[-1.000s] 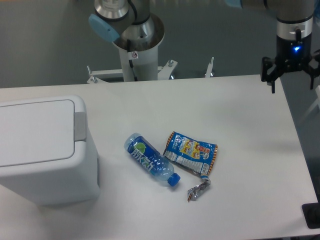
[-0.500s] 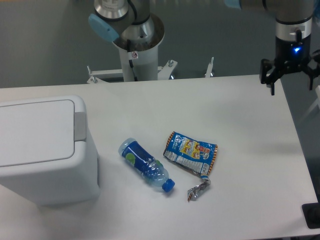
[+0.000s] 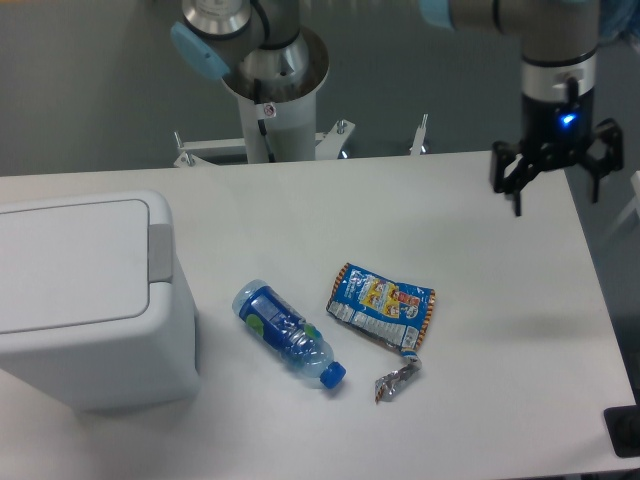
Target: Open the trash can
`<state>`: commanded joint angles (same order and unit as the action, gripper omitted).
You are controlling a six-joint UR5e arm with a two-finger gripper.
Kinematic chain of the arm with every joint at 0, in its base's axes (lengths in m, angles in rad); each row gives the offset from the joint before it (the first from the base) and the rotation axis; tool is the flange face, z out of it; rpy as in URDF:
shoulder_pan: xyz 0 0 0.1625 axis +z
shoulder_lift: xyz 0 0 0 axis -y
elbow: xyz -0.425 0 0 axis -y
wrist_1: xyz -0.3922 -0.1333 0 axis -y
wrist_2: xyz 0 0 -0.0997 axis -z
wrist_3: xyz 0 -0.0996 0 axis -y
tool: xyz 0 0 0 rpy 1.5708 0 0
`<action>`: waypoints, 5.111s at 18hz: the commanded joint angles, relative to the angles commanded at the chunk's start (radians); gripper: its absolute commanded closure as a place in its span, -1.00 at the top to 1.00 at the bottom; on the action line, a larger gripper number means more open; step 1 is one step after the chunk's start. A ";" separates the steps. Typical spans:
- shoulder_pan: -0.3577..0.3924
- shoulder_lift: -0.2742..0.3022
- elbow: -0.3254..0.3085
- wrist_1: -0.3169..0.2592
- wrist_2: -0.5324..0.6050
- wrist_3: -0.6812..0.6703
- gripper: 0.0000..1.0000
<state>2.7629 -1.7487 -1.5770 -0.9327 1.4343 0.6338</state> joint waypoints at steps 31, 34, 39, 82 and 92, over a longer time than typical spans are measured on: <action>-0.456 0.146 -0.087 -0.002 -0.146 -0.539 1.00; -0.473 0.146 -0.086 -0.002 -0.147 -0.539 1.00; -0.483 0.133 -0.086 -0.002 -0.147 -0.539 1.00; -0.511 0.103 -0.094 0.000 -0.141 -0.531 1.00; -0.349 0.132 0.031 -0.002 -0.138 -0.510 1.00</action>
<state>2.4141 -1.6168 -1.5464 -0.9342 1.2962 0.1241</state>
